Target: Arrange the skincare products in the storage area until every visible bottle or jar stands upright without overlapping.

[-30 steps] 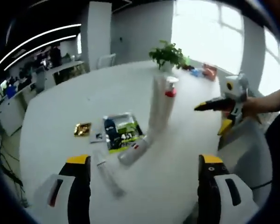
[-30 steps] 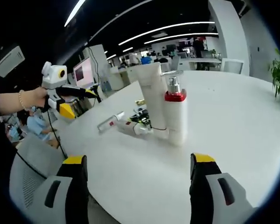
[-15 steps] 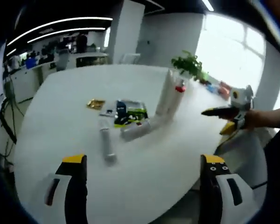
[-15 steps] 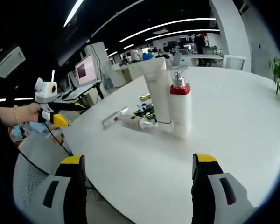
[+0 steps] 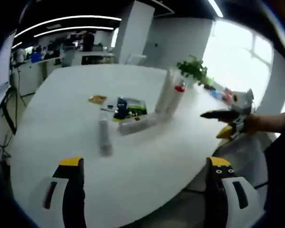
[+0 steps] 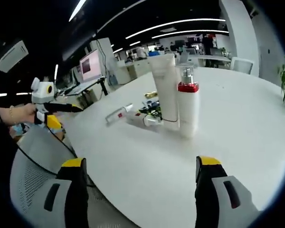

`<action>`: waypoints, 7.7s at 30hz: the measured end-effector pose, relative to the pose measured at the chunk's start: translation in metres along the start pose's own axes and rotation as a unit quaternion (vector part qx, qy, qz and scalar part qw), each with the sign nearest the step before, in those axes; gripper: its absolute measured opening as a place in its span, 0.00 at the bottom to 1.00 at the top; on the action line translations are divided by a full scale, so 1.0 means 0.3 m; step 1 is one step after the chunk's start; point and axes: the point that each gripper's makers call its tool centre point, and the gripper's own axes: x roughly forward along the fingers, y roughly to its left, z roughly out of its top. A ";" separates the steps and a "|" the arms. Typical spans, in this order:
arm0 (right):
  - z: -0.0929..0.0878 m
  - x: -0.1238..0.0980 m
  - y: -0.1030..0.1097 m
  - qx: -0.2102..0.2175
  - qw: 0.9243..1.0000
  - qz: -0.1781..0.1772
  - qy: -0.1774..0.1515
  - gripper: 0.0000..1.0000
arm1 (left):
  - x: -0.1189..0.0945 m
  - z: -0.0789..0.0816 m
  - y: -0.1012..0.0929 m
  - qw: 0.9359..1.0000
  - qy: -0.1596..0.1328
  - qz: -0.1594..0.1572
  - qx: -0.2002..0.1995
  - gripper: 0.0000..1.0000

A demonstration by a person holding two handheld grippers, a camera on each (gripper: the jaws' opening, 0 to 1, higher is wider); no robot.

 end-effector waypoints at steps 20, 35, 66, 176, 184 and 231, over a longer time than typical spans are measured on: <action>-0.012 0.000 0.009 0.005 1.000 0.007 0.002 0.95 | 0.044 0.044 0.034 0.999 0.000 0.030 0.031 0.89; -0.008 -0.008 -0.016 0.016 1.000 -0.006 -0.003 0.92 | 0.184 0.030 0.175 0.988 0.118 0.077 0.054 0.70; -0.033 -0.007 -0.051 0.030 0.999 -0.030 0.018 0.89 | 0.407 0.036 0.331 0.945 0.301 0.084 0.099 0.44; 0.455 -0.102 0.403 0.239 0.891 0.339 -0.187 0.27 | -0.001 0.340 -0.508 0.920 -0.036 -0.377 -0.101 0.19; 0.468 -0.104 0.406 0.247 0.885 0.347 -0.187 0.22 | 0.001 0.333 -0.522 0.917 -0.030 -0.386 -0.099 0.19; 0.306 -0.063 0.419 -0.182 0.950 0.248 -0.060 0.19 | -0.014 0.355 -0.504 0.903 0.085 -0.252 0.336 0.31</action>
